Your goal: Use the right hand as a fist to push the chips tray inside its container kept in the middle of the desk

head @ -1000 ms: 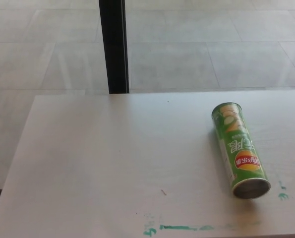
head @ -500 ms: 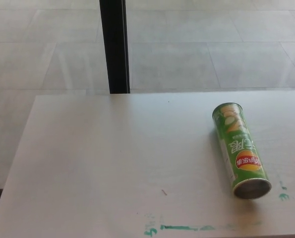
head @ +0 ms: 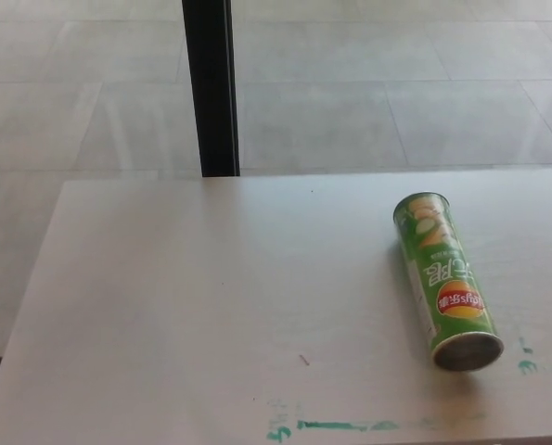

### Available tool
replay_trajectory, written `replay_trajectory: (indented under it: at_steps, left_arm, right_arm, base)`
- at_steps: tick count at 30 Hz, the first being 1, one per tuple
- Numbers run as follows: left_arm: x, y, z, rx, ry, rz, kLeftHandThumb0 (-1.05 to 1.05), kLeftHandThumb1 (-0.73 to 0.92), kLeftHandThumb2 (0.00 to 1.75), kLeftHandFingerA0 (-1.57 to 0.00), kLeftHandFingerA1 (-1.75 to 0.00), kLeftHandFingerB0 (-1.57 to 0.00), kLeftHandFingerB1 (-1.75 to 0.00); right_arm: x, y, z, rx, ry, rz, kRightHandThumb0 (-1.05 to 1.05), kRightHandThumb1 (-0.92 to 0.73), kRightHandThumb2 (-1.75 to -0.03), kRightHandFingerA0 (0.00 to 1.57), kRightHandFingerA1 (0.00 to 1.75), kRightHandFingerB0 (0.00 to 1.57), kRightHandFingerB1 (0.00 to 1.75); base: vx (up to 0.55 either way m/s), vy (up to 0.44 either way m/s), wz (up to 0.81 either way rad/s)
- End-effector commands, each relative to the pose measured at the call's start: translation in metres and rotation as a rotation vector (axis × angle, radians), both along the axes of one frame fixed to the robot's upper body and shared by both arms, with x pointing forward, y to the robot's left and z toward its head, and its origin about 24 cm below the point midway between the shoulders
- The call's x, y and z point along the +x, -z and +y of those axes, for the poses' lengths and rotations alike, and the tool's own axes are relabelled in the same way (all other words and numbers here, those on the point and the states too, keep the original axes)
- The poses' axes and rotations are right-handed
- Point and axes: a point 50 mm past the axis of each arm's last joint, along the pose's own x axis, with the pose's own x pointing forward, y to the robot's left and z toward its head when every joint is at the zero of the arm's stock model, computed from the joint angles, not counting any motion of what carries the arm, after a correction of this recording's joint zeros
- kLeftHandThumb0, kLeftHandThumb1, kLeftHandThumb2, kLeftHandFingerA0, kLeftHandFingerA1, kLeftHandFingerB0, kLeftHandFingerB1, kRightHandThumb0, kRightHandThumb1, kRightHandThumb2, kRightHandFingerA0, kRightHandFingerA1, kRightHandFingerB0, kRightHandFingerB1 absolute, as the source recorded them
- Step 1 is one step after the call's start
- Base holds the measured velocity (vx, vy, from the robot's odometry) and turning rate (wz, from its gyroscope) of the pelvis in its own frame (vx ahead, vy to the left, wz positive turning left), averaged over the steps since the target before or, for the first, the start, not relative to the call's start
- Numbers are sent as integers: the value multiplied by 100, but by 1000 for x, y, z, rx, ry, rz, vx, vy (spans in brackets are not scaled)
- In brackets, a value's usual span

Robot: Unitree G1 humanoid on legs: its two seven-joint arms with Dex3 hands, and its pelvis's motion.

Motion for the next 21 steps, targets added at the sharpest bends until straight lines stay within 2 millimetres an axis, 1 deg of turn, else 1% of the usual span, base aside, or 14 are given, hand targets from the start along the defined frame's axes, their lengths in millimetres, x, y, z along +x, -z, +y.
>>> replay_trajectory:
  at_steps: [1, 2, 3, 5, 8, 12, 14, 15, 16, 17, 18, 19, 20, 21]
  left_arm:
    - [-9, -3, 5, 9, -44, -10, -79, 90, 67, -56, -72, -45, -49]
    - [-9, -3, 5, 9, -49, -9, -79, 90, 67, -56, -72, -45, -49]
    - [-9, -3, 5, 7, -42, -6, -78, 91, 67, -52, -72, -44, -50]
    - [-8, -3, 5, 13, -8, 18, -79, 92, 68, -53, -72, -44, -51]
    - [-9, -3, 4, -3, -23, 8, -82, 91, 67, -54, -71, -45, -51]
    - [-9, -3, 5, -7, -27, 11, -79, 90, 67, -54, -67, -44, -50]
    - [-8, -2, 4, -11, -27, 9, -78, 90, 67, -55, -69, -44, -50]
    - [-8, -3, 4, -5, -12, 16, -79, 92, 68, -55, -71, -43, -50]
    - [-8, -3, 4, 1, 1, 26, -79, 92, 68, -55, -70, -43, -50]
    - [-9, -3, 4, 4, 8, 36, -79, 92, 68, -55, -70, -43, -50]
    - [-9, -3, 4, 4, 10, 36, -80, 92, 68, -56, -70, -41, -50]
    - [-8, -2, 3, 8, 8, 39, -75, 72, 111, -55, -74, -38, -59]
    - [-8, -2, 3, 10, 7, 41, -75, 72, 111, -55, -74, -38, -59]
    - [-8, -2, 3, -5, -8, 26, -81, 92, 67, -55, -74, -42, -49]
  right_arm:
    - [-23, 53, 23, 354, 655, -423, -51, -86, -65, 29, 121, 19, 60]
    - [-23, 53, 23, 359, 655, -430, -51, -86, -65, 29, 121, 19, 60]
    - [-22, 53, 23, 364, 661, -433, -51, -87, -66, 35, 132, 16, 42]
    - [-20, 56, 26, 378, 677, -425, -51, -90, -64, 32, 138, 20, 43]
    - [-19, 62, 31, 415, 697, -424, -51, -86, -64, 28, 126, 19, 49]
    - [-19, 63, 32, 425, 701, -420, -53, -87, -64, 32, 133, 13, 44]
    - [-19, 64, 32, 432, 704, -420, -53, -84, -64, 28, 120, 21, 59]
    - [-18, 64, 32, 434, 706, -423, -52, -87, -65, 25, 116, 21, 56]
    - [-19, 64, 32, 428, 702, -418, -51, -69, -106, 50, 94, 24, 63]
    - [-20, 64, 32, 420, 697, -411, -51, -69, -106, 50, 94, 24, 63]
    - [-20, 64, 32, 434, 706, -428, -52, -87, -65, 27, 117, 22, 55]
    - [-20, 64, 32, 432, 707, -435, -55, -68, -104, 52, 98, 21, 60]
    - [-19, 64, 32, 429, 706, -436, -55, -68, -104, 52, 98, 21, 60]
    - [-19, 65, 33, 433, 701, -422, -53, -88, -64, 28, 136, 20, 50]
  base:
    - [0, 0, 0]
    - [0, 0, 0]
    - [0, 0, 0]
    - [0, 0, 0]
    - [0, 0, 0]
    - [0, 0, 0]
    - [0, 0, 0]
    - [0, 0, 0]
    - [0, 0, 0]
    - [0, 0, 0]
    - [0, 0, 0]
    - [0, 0, 0]
    - [0, 0, 0]
    - [0, 0, 0]
